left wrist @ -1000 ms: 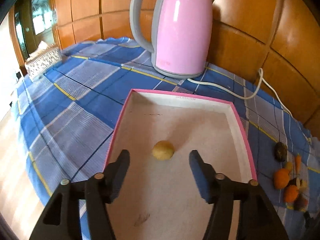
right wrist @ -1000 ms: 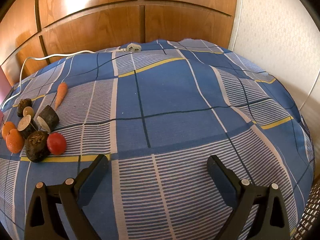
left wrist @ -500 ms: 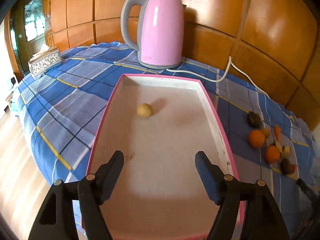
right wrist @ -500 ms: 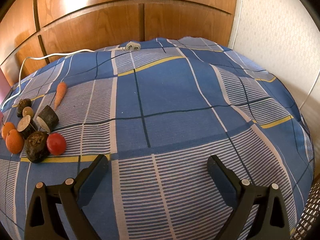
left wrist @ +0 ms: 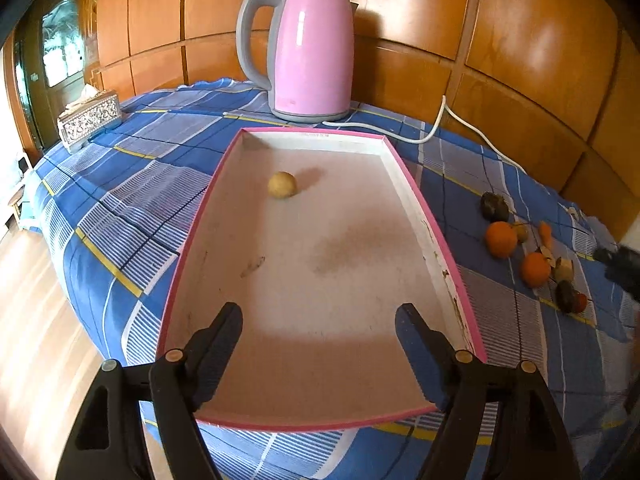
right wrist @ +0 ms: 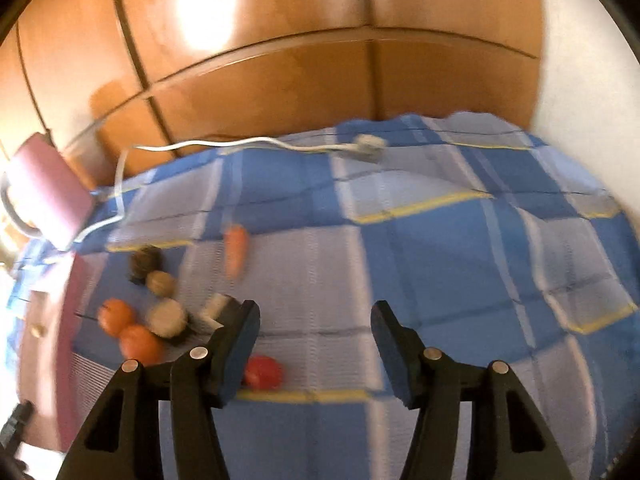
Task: Organize fruits
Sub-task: 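Reach the right gripper to the carrot and grasp it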
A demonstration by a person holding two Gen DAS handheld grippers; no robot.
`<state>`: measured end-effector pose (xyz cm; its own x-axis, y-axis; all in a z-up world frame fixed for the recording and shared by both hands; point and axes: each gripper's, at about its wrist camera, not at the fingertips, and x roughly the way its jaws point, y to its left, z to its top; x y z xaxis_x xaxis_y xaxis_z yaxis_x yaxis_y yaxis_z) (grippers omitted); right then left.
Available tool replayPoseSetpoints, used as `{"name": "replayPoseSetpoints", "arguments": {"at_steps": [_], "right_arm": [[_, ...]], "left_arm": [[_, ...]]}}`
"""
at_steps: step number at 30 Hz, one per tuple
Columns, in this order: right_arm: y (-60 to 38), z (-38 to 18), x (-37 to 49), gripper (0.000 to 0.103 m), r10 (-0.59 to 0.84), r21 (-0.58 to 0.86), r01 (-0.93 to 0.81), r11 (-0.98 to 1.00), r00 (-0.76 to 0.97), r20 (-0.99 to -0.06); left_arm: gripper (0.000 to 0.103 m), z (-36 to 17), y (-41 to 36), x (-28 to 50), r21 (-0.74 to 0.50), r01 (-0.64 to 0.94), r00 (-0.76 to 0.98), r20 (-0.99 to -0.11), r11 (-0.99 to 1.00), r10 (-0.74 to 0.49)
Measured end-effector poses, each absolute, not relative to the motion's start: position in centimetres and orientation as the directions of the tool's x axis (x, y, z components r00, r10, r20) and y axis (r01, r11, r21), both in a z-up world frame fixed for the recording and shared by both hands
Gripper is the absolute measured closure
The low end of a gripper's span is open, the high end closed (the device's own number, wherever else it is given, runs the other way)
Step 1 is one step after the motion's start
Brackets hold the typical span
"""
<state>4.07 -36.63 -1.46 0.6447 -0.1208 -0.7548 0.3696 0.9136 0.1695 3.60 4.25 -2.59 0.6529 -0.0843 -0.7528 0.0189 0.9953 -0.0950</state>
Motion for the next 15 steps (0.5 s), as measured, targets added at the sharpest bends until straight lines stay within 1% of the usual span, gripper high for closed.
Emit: {"name": "replayPoseSetpoints", "arguments": {"at_steps": [3, 6, 8, 11, 14, 15], "right_arm": [[-35.6, -1.4, 6.7, 0.050, -0.077, 0.179, 0.328, 0.928, 0.637, -0.767], [-34.3, -1.8, 9.2, 0.050, -0.058, 0.167, 0.301, 0.939, 0.616, -0.786], [-33.7, -2.4, 10.6, 0.050, -0.059, 0.153, 0.300, 0.942, 0.596, -0.801], [-33.5, -3.6, 13.0, 0.050, -0.068, 0.130, 0.312, 0.941, 0.553, -0.830], [-33.2, -4.4, 14.3, 0.050, -0.093, 0.090, 0.308, 0.947, 0.530, -0.843], [-33.1, -4.5, 14.6, 0.052, -0.098, 0.081, 0.306, 0.949, 0.525, -0.845]], "left_arm": [[0.024, -2.8, 4.5, 3.5, -0.115, 0.017, 0.648, -0.756, 0.993, -0.098], [0.023, -3.0, 4.6, 3.4, -0.129, 0.017, 0.638, -0.762, 0.992, -0.110], [0.017, -3.1, 4.5, 3.4, -0.131, 0.020, 0.635, -0.764, 0.991, -0.113], [0.013, -3.0, 4.3, 3.2, -0.123, 0.028, 0.643, -0.758, 0.992, -0.111], [0.011, -3.0, 4.3, 3.3, -0.123, 0.030, 0.643, -0.758, 0.992, -0.113], [0.011, -3.1, 4.3, 3.4, -0.126, 0.028, 0.639, -0.761, 0.992, -0.114]]}}
